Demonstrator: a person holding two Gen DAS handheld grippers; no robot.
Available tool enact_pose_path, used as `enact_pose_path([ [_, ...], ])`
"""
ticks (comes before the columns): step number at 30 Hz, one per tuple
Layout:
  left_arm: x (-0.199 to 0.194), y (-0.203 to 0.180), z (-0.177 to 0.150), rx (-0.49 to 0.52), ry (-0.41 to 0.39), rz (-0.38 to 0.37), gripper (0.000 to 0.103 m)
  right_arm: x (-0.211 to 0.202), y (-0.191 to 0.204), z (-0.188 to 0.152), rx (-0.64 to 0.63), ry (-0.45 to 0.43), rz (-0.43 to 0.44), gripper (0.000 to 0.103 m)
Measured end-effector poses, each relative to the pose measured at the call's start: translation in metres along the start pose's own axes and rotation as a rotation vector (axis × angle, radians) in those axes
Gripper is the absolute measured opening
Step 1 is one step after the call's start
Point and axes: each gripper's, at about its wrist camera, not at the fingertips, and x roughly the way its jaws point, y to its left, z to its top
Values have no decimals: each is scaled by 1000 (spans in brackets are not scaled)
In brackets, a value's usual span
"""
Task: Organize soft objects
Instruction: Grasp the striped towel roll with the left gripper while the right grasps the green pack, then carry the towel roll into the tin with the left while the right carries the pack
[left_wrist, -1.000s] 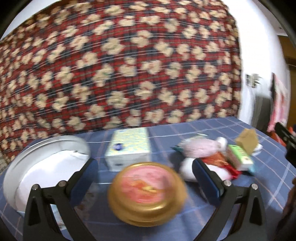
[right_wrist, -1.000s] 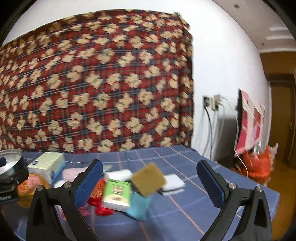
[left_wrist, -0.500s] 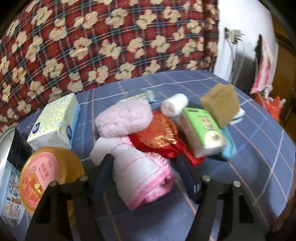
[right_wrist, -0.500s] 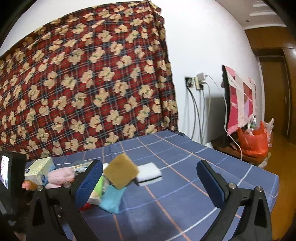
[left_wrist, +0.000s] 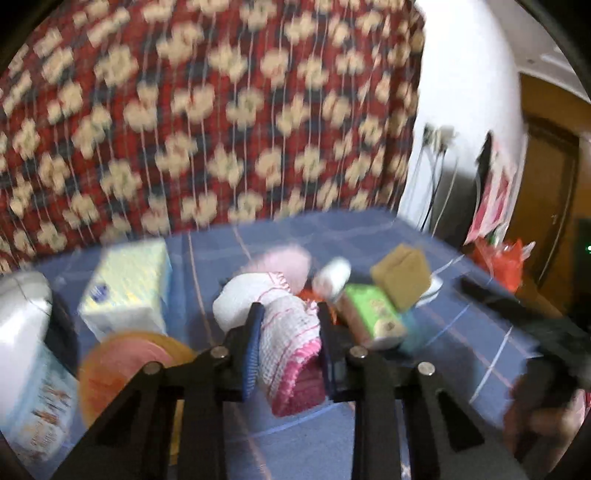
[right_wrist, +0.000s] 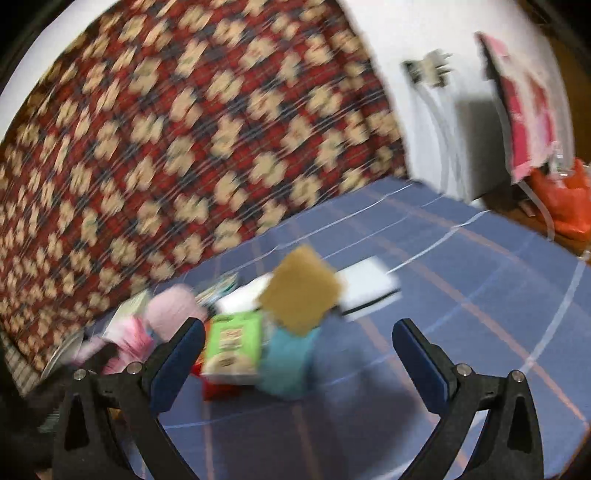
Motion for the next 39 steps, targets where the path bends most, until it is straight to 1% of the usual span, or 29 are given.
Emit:
enact_pose_path([
  [2, -24, 11, 5, 3, -53, 2, 26, 21, 19, 1, -47, 63, 15, 103],
  [3, -32, 17, 7, 3, -68, 11, 26, 35, 27, 1, -64, 104, 16, 102],
  [5, -49, 36, 12, 0, -93, 51, 26, 56, 34, -1, -76, 182, 11, 98],
  [7, -60, 56, 14, -10, -98, 89, 26, 77, 36, -6, -61, 271, 0, 80],
  [9, -72, 82, 13, -33, -106, 141, 26, 87, 36, -8, -51, 308, 2, 75],
  [10, -75, 93, 12, -42, -106, 160, 26, 86, 36, -8, -63, 297, -10, 65],
  [11, -78, 106, 10, -55, -104, 180, 26, 85, 39, -7, -84, 291, -23, 60],
  [13, -85, 128, 8, -86, -102, 216, 26, 82, 40, -7, -92, 279, -27, 58],
  [15, -92, 144, 3, -103, -110, 243, 26, 72, 41, -4, -90, 252, -32, 57],
  [17, -98, 158, -2, -112, -121, 275, 26, 54, 48, 1, -94, 185, -34, 57],
  [19, -103, 170, -6, -123, -129, 301, 26, 37, 63, 4, -119, 117, -19, 57],
  [21, -107, 181, -10, -136, -129, 313, 26, 22, 86, 3, -162, 51, 11, 57],
  [23, -109, 191, -13, -150, -126, 324, 26, 12, 112, 0, -206, 16, 60, 57],
  [26, -113, 206, -19, -177, -122, 342, 26, 7, 148, -8, -262, -10, 126, 57],
  [32, -122, 223, -26, -188, -109, 384, 26, 8, 214, -30, -326, -15, 242, 57],
  [36, -129, 225, -29, -185, -109, 383, 26, 0, 239, -43, -343, -37, 281, 57],
  [39, -133, 222, -31, -178, -114, 371, 26, -8, 244, -50, -347, -52, 284, 57],
])
